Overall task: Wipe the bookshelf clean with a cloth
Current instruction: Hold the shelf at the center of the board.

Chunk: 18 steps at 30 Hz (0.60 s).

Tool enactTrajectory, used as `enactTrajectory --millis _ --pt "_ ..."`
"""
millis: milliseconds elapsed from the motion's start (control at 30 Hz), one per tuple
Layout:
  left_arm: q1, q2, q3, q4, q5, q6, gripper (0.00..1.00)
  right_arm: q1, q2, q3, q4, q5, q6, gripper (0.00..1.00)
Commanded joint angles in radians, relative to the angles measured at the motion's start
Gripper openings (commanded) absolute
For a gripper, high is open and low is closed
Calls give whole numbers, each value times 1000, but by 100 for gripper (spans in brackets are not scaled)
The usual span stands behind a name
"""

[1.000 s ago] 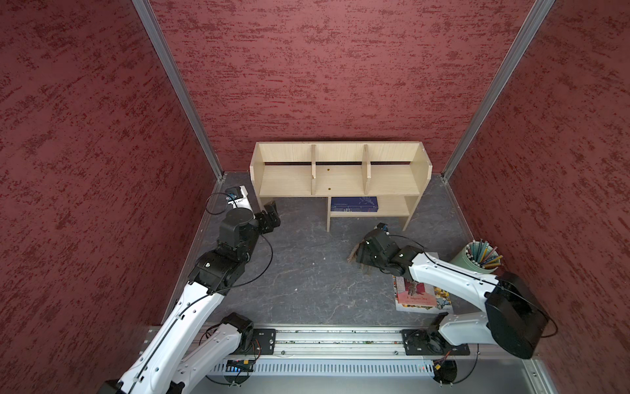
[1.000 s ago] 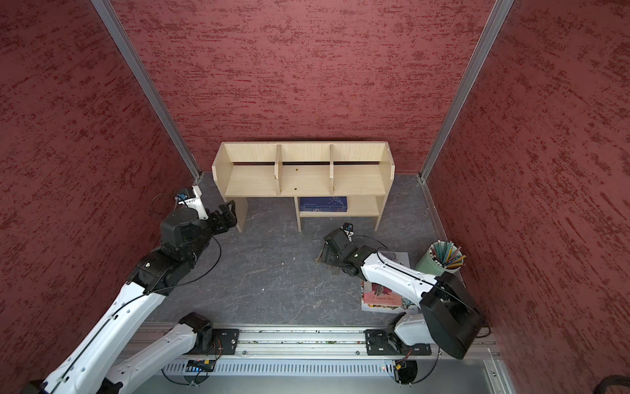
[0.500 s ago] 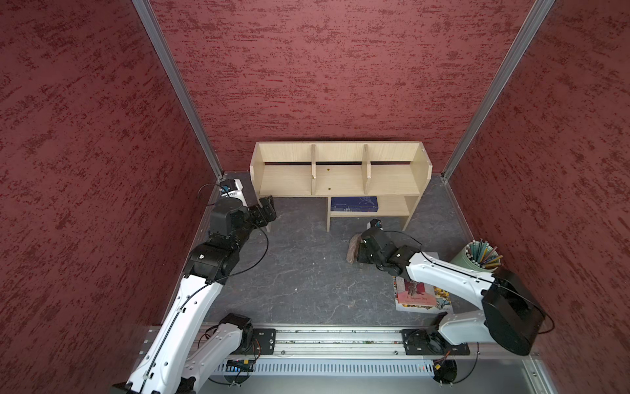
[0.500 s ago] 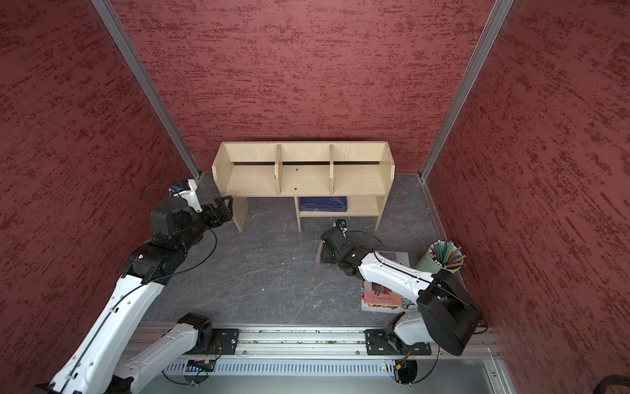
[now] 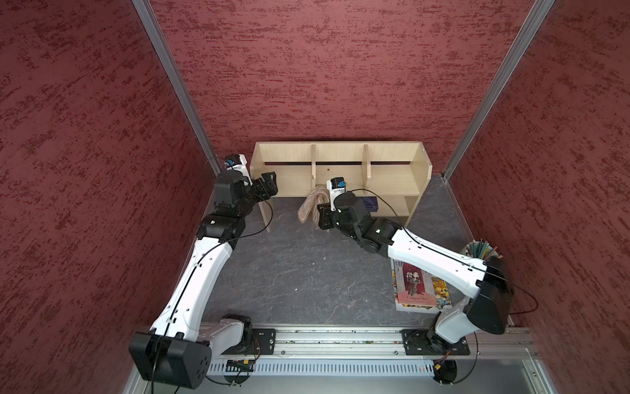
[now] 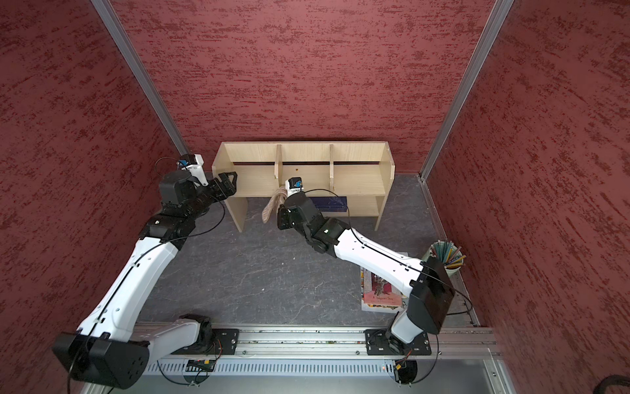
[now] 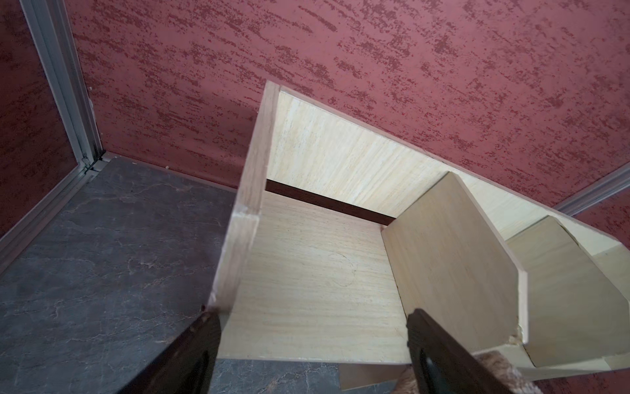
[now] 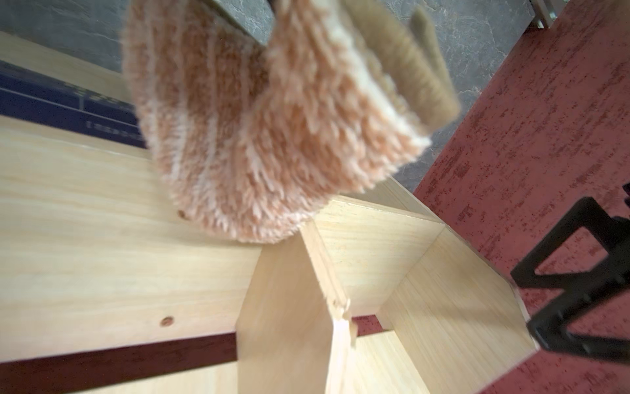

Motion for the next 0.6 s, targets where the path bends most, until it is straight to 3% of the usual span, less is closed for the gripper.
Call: enactTrajectory --millis 0,200,300,433,567 --pt "37 24 5 104 67 -4 84 16 13 32 -6 39 -28 0" --pt "41 70 8 135 86 30 64 17 -102 -118 29 171 -4 0" --pt "44 91 4 154 45 61 61 17 -123 -115 -36 190 -3 0" --pt "60 118 32 147 37 74 63 15 -130 -119 -56 185 -12 0" --pt "84 83 82 73 57 78 79 15 -124 -122 -64 149 -19 0"
